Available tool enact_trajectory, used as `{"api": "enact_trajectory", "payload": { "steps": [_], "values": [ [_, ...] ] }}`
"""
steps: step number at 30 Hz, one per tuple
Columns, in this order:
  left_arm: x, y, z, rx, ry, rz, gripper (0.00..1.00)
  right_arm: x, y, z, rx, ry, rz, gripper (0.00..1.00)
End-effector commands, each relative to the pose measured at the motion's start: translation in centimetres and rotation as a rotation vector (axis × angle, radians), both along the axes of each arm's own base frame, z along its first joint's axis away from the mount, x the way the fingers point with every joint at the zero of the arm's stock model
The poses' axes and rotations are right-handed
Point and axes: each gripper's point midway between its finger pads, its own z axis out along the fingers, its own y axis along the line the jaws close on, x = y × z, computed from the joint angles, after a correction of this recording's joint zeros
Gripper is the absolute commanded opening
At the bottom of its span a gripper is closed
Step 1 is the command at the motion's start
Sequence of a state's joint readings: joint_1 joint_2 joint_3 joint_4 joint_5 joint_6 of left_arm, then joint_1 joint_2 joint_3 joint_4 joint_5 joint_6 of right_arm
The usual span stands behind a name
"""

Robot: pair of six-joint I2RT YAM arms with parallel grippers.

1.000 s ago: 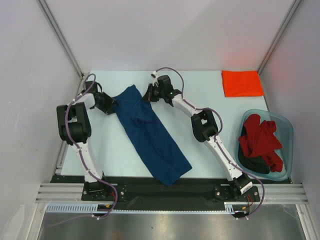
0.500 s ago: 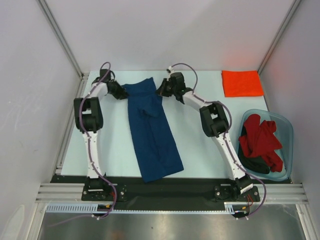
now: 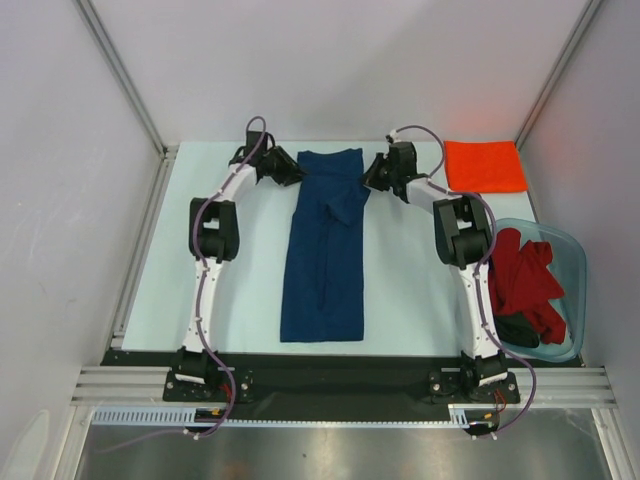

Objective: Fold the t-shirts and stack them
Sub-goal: Fold the tshirt

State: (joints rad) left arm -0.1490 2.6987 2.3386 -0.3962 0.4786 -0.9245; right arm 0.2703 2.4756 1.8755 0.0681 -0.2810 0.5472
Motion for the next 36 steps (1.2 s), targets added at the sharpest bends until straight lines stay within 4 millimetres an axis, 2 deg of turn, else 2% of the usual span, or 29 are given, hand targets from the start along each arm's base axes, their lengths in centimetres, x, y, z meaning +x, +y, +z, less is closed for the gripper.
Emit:
{"api": "enact_trajectory", "payload": {
  "steps": [1,2,3,5,6,7,9,10,12,14,15,18,23,25,26,27,30,34,35,36],
  "values": [
    [2.3,2.1,2.7,-0.025,-0.061,0.076,0.38,0.8,-0.9,4.7,-0.005,-0.110,0.032,0.00],
    [2.4,2.6,3.1,-0.022,-0.062,0.085,0.43,1.0,-1.0,5.1,-0.002,-0.116,0.042,0.06],
    [2.6,3.4,3.9,-0.018,-0.074,0.098,0.53,0.8,-1.3,4.5,-0.006,-0.086,0.047,0.21],
    [2.6,4.2,4.6,-0.006,-0.079,0.101,0.57,0.9,-1.7,5.0,-0.010,-0.085,0.068,0.26],
    [2.5,4.4,5.1,0.009,-0.090,0.097,0.61,0.6,-1.7,5.1,-0.023,-0.067,0.079,0.34],
    [2.4,4.4,6.4,0.015,-0.112,0.090,0.63,0.6,-1.9,5.6,-0.050,-0.076,0.091,0.41],
    [1.6,3.9,6.7,0.036,-0.116,0.050,0.65,0.1,-2.2,6.1,-0.078,-0.062,0.106,0.53],
    [1.3,3.5,7.2,0.047,-0.127,0.031,0.65,0.0,-2.4,7.1,-0.091,-0.075,0.103,0.56],
    [0.1,2.6,6.3,0.105,-0.111,-0.017,0.66,-0.5,-2.9,7.2,-0.126,-0.055,0.100,0.66],
    [-0.6,2.3,5.5,0.157,-0.098,-0.030,0.66,-0.8,-2.9,7.8,-0.133,-0.054,0.121,0.66],
    [-1.3,1.6,4.4,0.168,-0.083,-0.052,0.66,-1.2,-2.6,7.5,-0.133,-0.035,0.132,0.66],
    [-1.9,0.1,3.3,0.167,-0.082,-0.083,0.64,-1.5,-2.3,7.1,-0.145,-0.040,0.151,0.66],
    [-1.9,-1.8,2.4,0.155,-0.090,-0.098,0.64,0.2,-2.2,5.2,-0.129,-0.052,0.141,0.67],
    [-1.7,-1.9,2.1,0.153,-0.088,-0.088,0.64,0.8,-2.0,4.5,-0.107,-0.049,0.137,0.67],
    [-1.7,-1.9,1.9,0.151,-0.085,-0.083,0.64,1.5,-1.8,5.2,-0.098,-0.066,0.131,0.67],
    [-1.6,-1.7,1.7,0.156,-0.078,-0.071,0.64,1.8,-1.7,3.8,-0.091,-0.045,0.124,0.66],
    [-1.8,-1.4,1.1,0.174,-0.057,-0.060,0.61,2.3,-1.4,3.2,-0.069,-0.034,0.103,0.65],
    [-1.7,-0.9,0.4,0.185,-0.042,-0.044,0.50,2.6,-1.6,1.0,-0.064,0.006,0.068,0.57],
    [-1.7,-0.8,-0.1,0.186,-0.034,-0.042,0.46,2.7,-1.7,0.7,-0.063,0.016,0.058,0.47],
    [-1.6,-0.5,-0.3,0.184,-0.029,-0.037,0.44,2.8,-1.6,0.6,-0.064,0.014,0.053,0.44]
  ]
}}
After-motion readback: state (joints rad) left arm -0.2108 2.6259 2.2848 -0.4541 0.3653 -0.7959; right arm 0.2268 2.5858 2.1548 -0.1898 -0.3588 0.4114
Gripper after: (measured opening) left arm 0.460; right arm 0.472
